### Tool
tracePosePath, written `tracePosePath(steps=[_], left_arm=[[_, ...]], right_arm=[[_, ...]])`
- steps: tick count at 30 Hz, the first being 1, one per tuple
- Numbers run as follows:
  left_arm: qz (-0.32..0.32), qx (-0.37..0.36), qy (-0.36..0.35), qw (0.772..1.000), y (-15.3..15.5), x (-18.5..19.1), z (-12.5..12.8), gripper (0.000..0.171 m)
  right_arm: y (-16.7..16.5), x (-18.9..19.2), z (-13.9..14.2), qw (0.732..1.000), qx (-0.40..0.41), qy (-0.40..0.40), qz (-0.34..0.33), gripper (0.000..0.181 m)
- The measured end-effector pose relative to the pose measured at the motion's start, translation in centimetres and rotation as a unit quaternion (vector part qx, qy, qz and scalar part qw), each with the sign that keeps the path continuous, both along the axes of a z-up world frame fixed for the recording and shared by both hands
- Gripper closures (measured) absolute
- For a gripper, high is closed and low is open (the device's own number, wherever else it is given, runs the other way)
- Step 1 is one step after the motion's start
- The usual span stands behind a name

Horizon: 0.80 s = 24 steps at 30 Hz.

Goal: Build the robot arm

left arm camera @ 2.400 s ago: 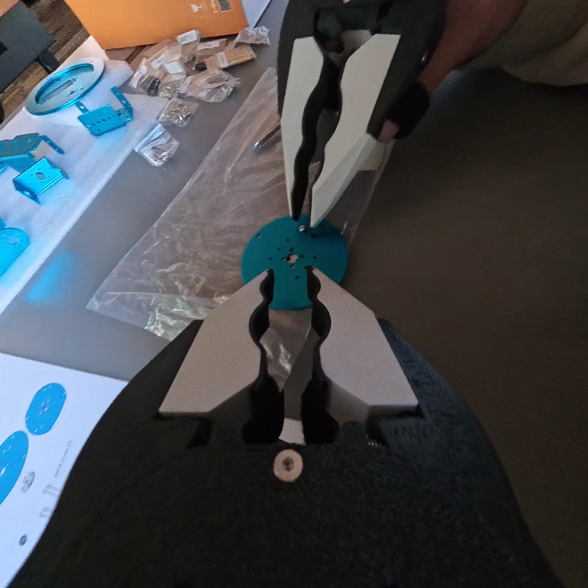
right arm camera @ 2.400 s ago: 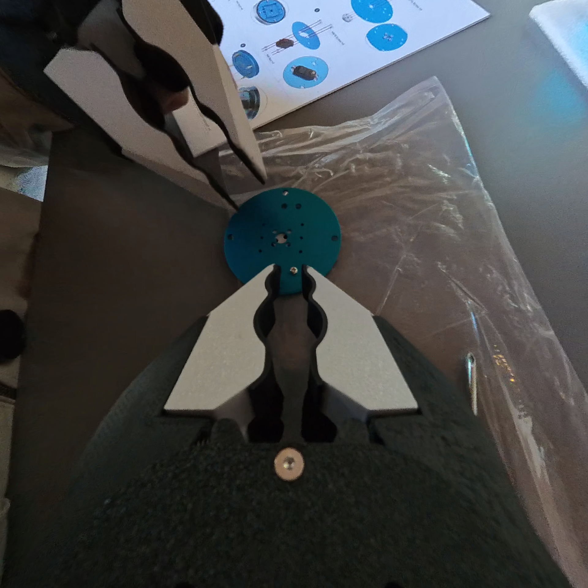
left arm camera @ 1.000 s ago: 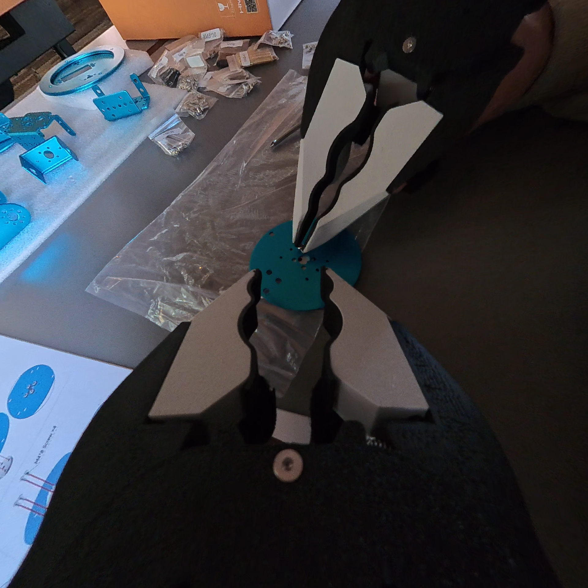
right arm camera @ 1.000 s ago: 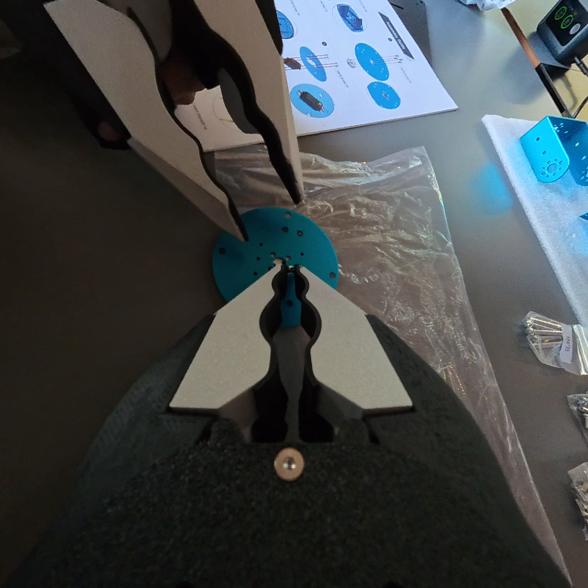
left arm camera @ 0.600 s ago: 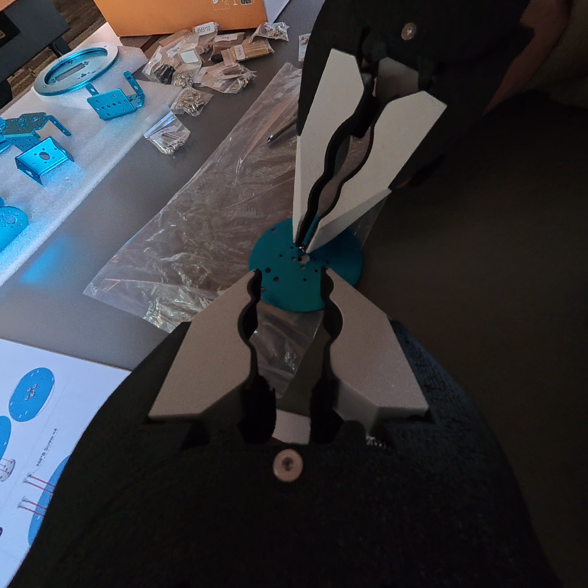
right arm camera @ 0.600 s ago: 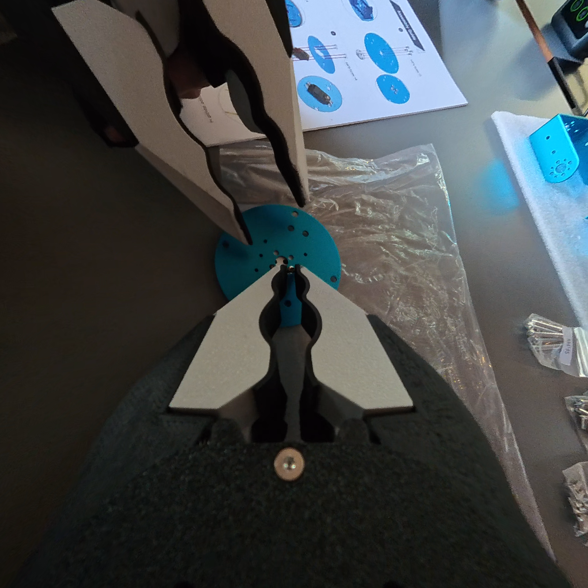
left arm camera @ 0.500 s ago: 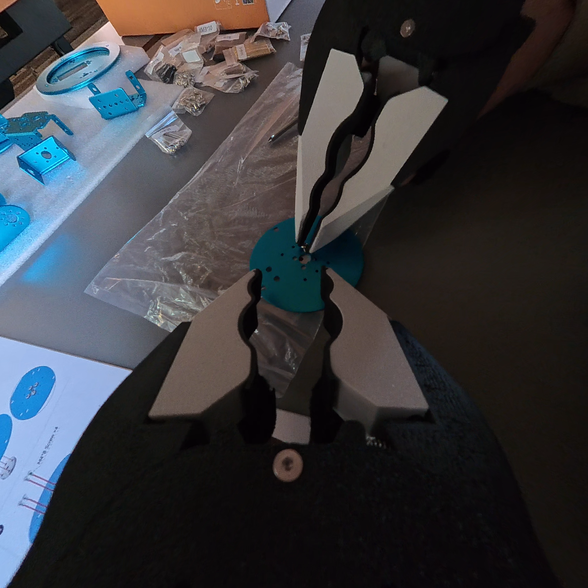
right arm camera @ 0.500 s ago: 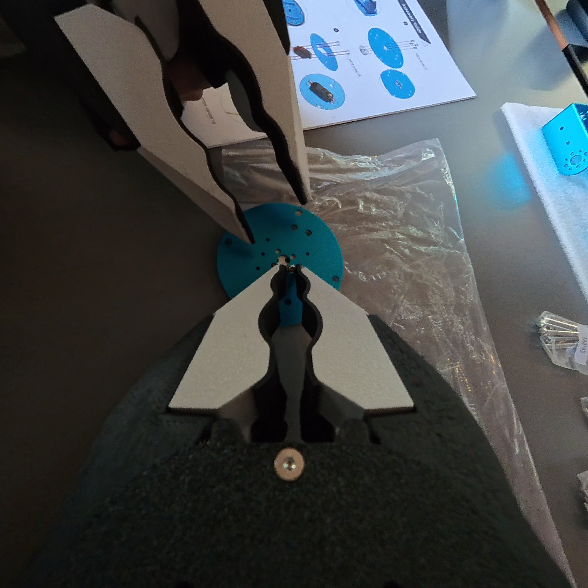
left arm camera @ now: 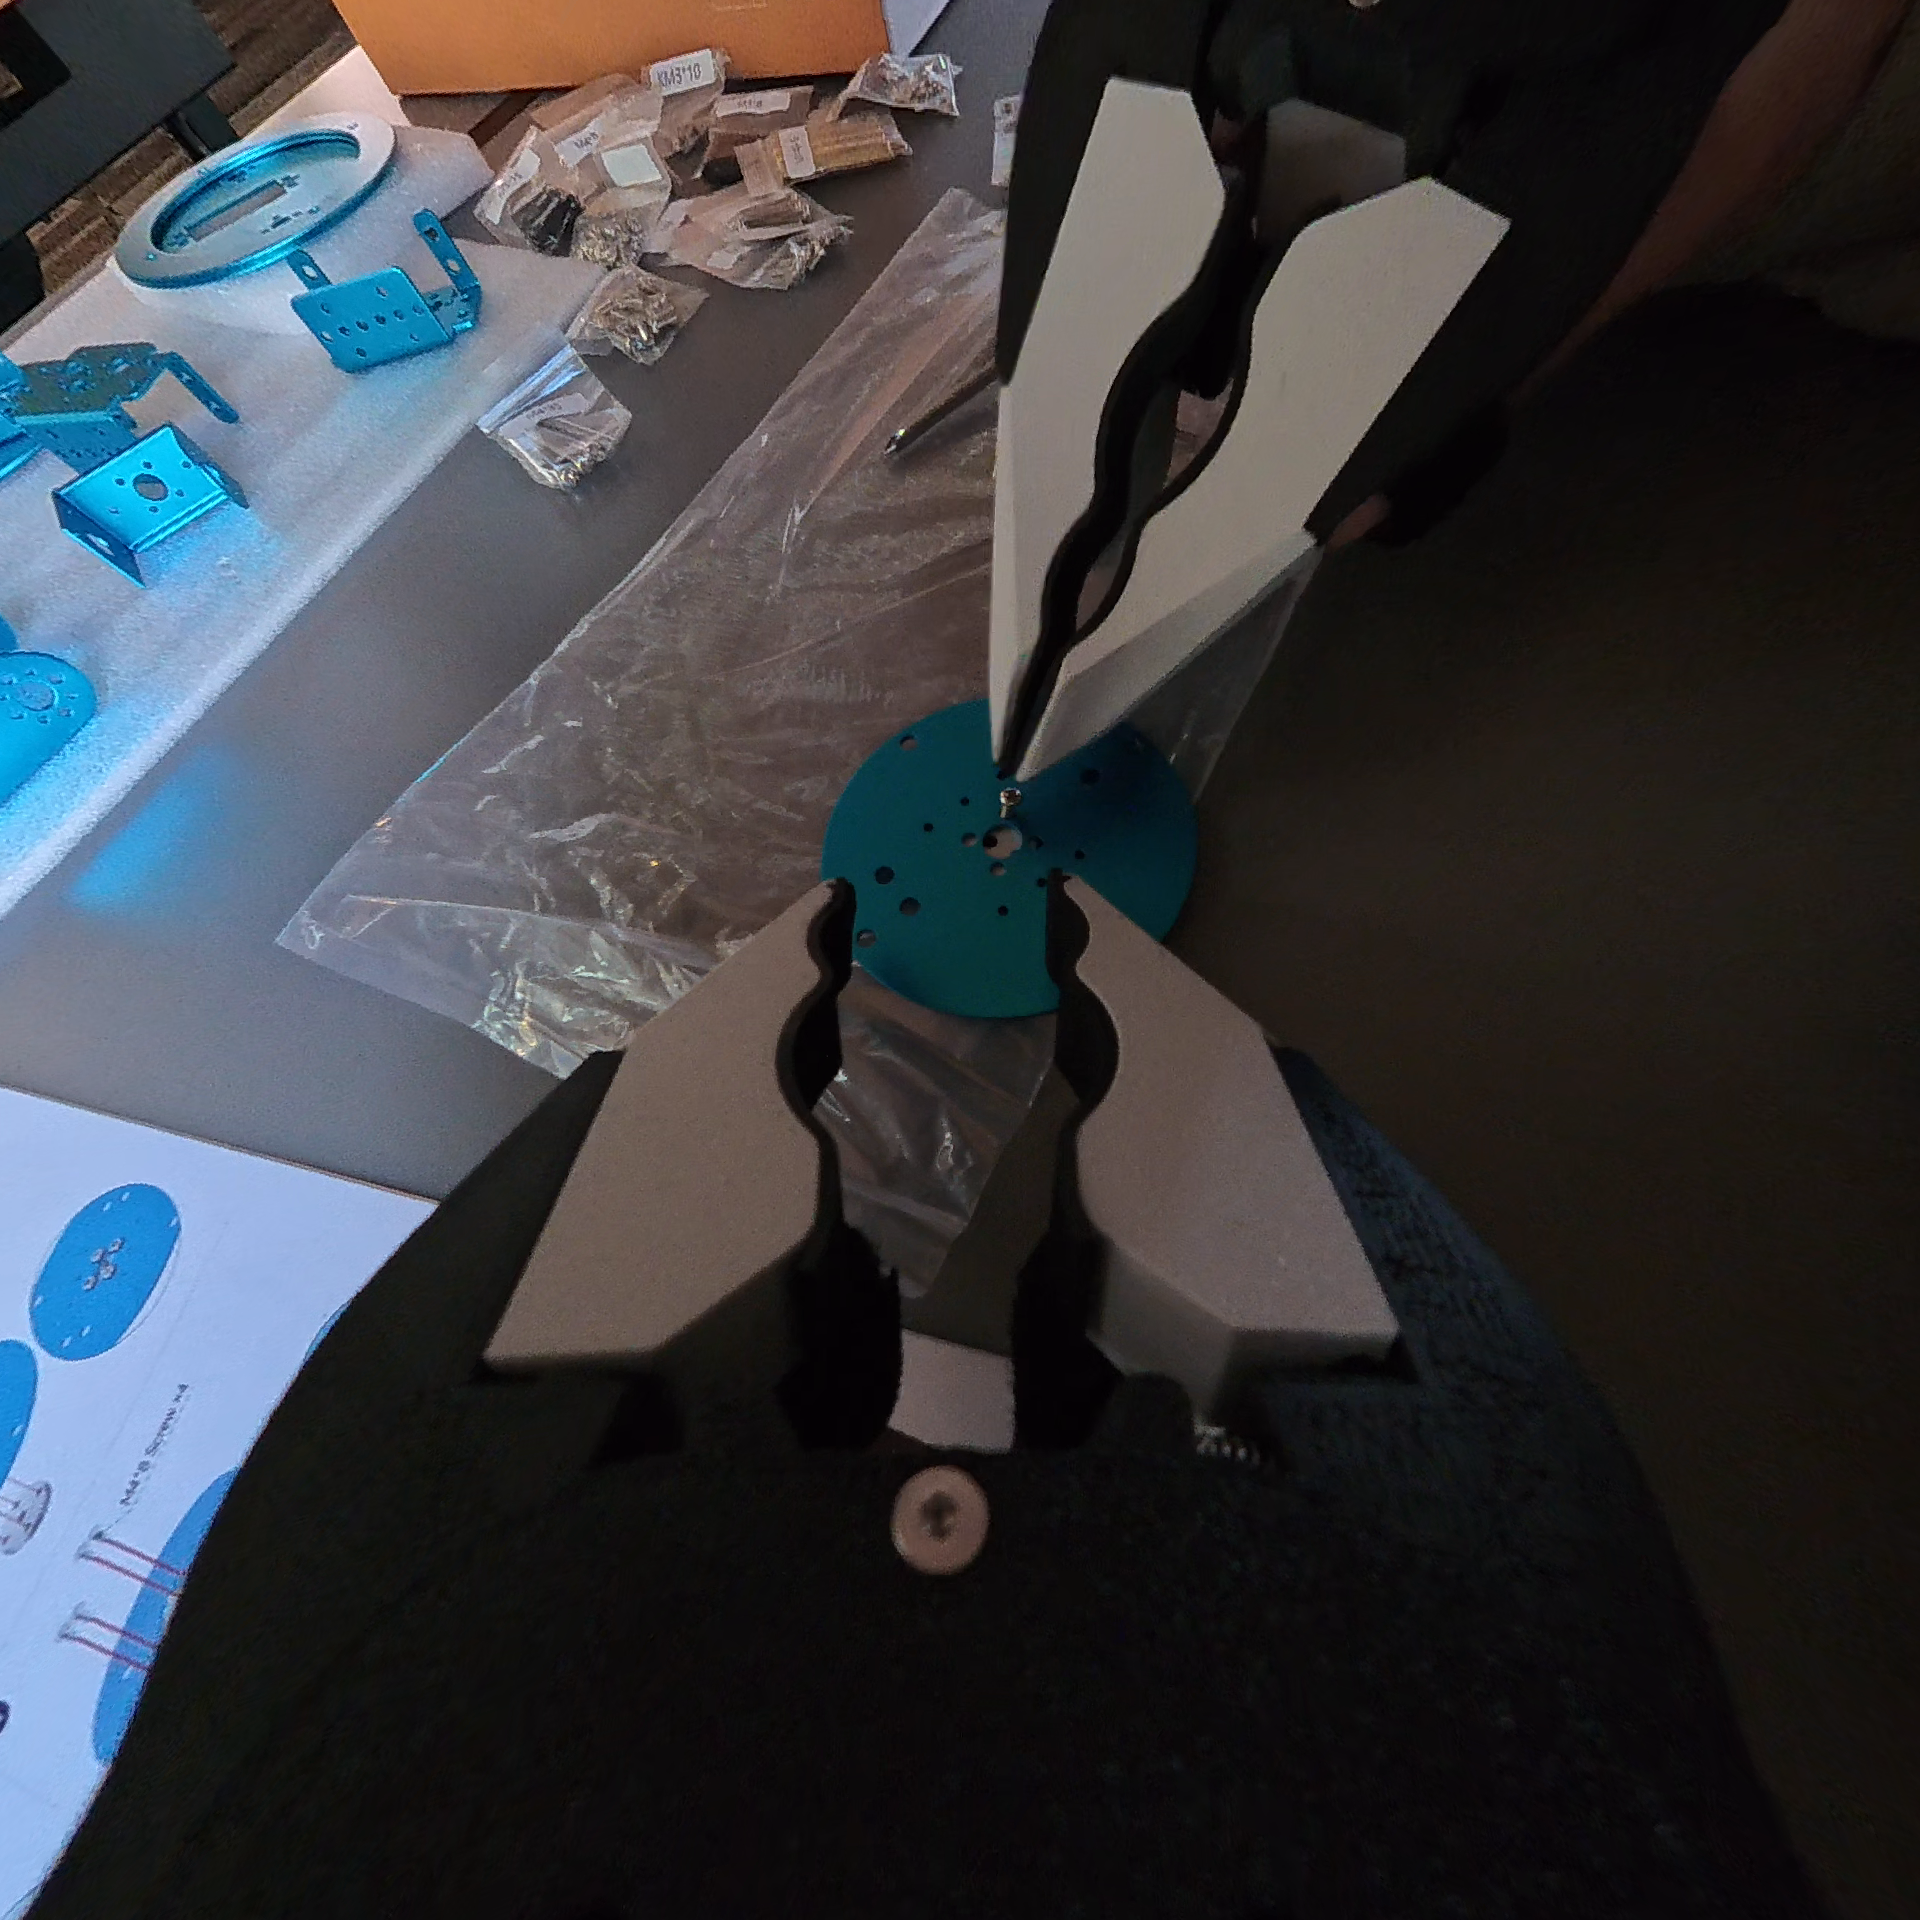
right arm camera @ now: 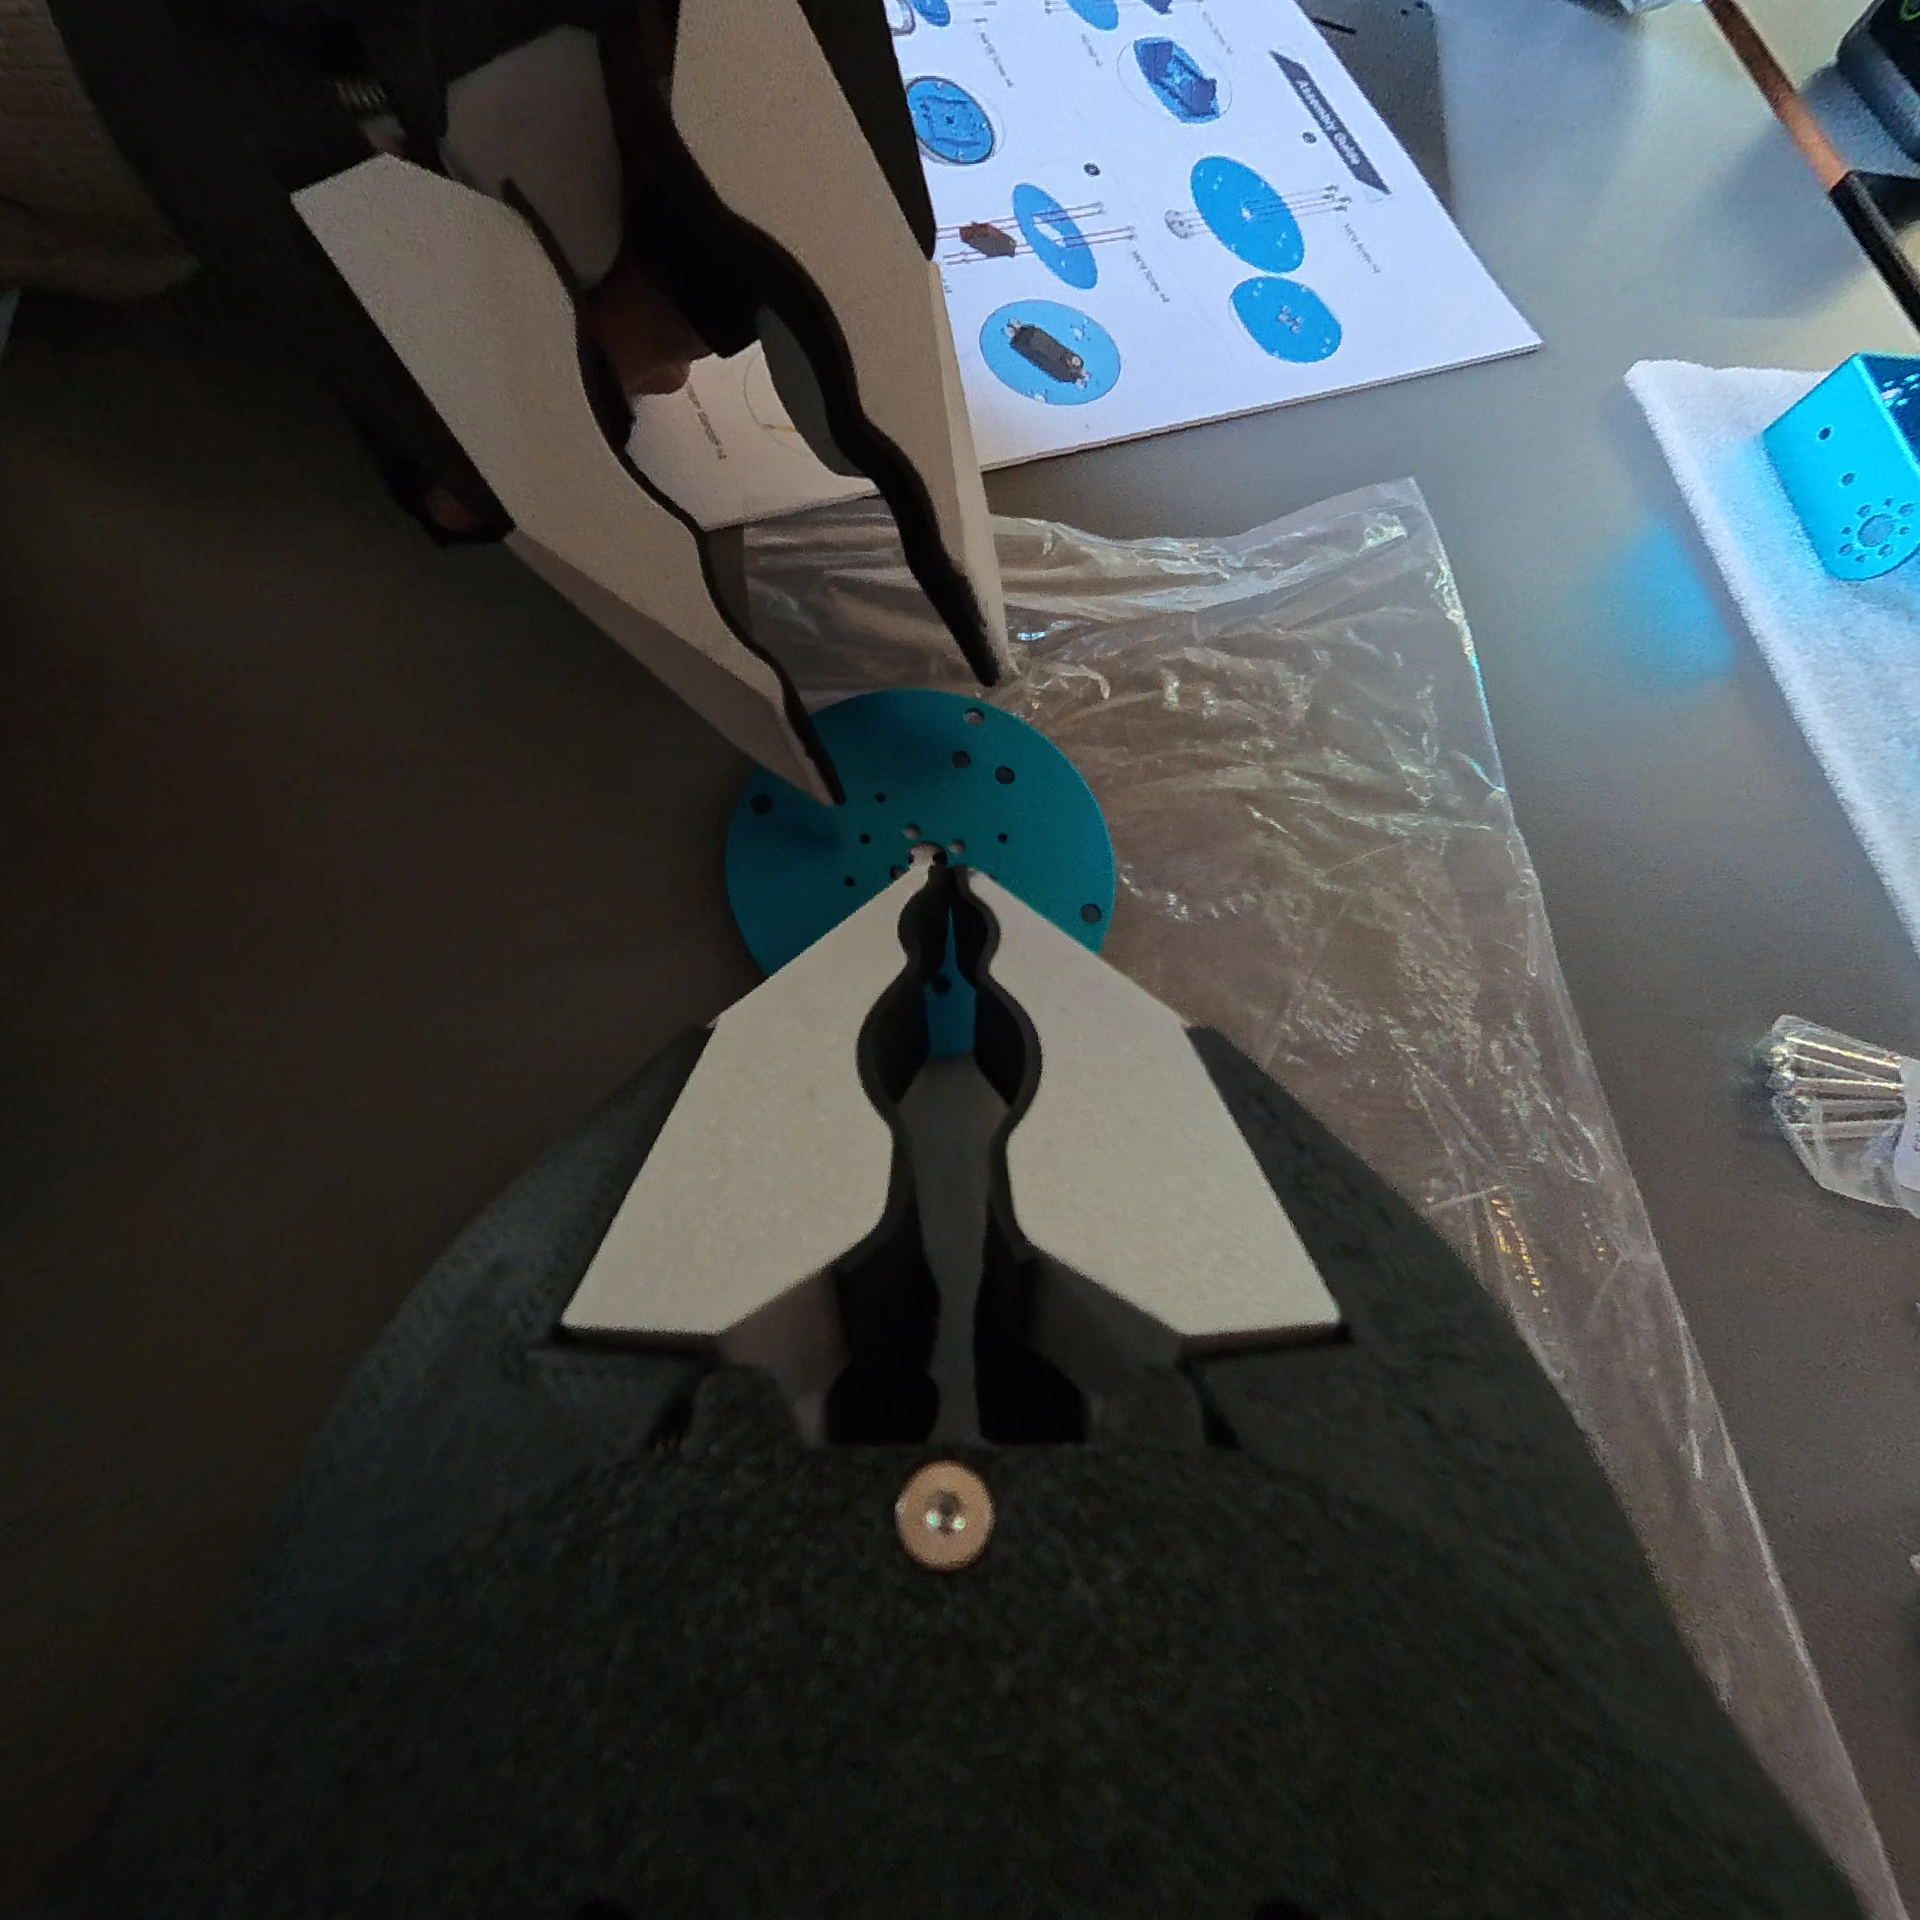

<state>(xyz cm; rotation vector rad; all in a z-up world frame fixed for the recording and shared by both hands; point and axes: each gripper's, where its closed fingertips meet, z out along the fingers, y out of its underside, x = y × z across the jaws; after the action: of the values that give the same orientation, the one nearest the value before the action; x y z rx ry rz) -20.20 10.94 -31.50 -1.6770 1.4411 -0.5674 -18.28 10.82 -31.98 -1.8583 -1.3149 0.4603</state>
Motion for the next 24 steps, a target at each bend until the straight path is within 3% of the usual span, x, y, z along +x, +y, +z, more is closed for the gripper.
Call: tracePosePath(steps=[14,18,24], left_arm=[[0.005,-0.018,0.002,1.000,0.2,-0.1,-0.1,0.134],[0.070,-0.122,-0.011,0.990,2.3,-1.0,-0.5,0.138],[0.104,-0.292,-0.079,0.948,2.6,-2.2,0.9,0.138]], right_arm=[[0.1,-0.3,-0.5,1.000,0.000,-0.019,0.001,0.181],[0.3,-0.3,-0.5,1.000,0.001,-0.021,-0.002,0.181],[0.3,-0.4,-0.1,1.000,0.008,-0.013,-0.002,0.181]])
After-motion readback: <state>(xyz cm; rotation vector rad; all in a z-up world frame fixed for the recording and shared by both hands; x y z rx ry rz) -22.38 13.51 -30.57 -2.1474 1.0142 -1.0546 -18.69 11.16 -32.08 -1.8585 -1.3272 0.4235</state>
